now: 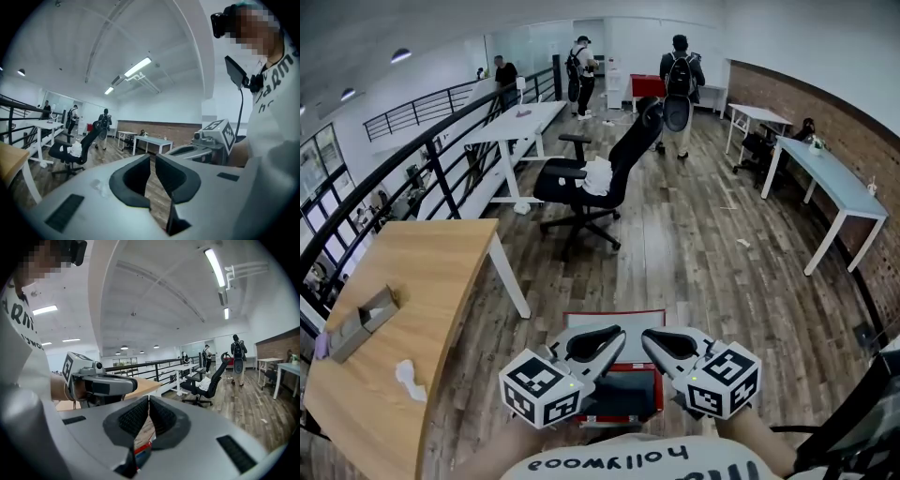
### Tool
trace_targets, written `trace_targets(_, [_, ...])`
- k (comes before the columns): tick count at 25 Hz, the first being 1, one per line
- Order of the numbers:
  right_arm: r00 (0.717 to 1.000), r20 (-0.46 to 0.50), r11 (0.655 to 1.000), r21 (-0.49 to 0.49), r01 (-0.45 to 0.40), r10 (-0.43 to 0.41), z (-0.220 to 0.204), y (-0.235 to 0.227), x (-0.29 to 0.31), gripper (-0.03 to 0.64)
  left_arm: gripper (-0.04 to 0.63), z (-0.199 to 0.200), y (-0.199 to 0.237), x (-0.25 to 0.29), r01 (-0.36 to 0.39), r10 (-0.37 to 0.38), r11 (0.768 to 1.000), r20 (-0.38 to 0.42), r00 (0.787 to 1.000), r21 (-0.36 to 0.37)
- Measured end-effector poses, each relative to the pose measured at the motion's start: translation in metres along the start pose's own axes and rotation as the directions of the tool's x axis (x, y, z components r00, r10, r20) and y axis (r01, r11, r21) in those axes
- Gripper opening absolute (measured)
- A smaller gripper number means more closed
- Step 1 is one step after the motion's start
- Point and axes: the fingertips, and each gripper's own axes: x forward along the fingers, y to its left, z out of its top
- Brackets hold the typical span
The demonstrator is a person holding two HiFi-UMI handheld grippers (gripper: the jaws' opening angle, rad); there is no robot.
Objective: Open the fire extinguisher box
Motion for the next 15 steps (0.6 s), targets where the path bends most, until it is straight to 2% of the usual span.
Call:
trace_targets(4, [0.999,-0.035,1.000,0.004,0.000,0.000,-0.014,-0.002,0.010,0.011,0.037,-0.026,0.014,0.000,-0.053,0.051,0.997,-0.043,0.998,-0.049])
trace_targets(11, [0.996,-0.083,1.000,-0.004,-0.013,0.013,-0.032,-0.002,0.018,0.011,0.037,-0.057,0.016,0.003,-0.075,0.067,0.995,-0.111,0.991,-0.065])
trace_targets(15, [0.996,-0.087,1.000,0.005,-0.023,0.023,-0.037,-0.003,0.018,0.011,0.037,-0.062,0.023,0.000,-0.100,0.093,0.994,-0.129,0.987,-0.051])
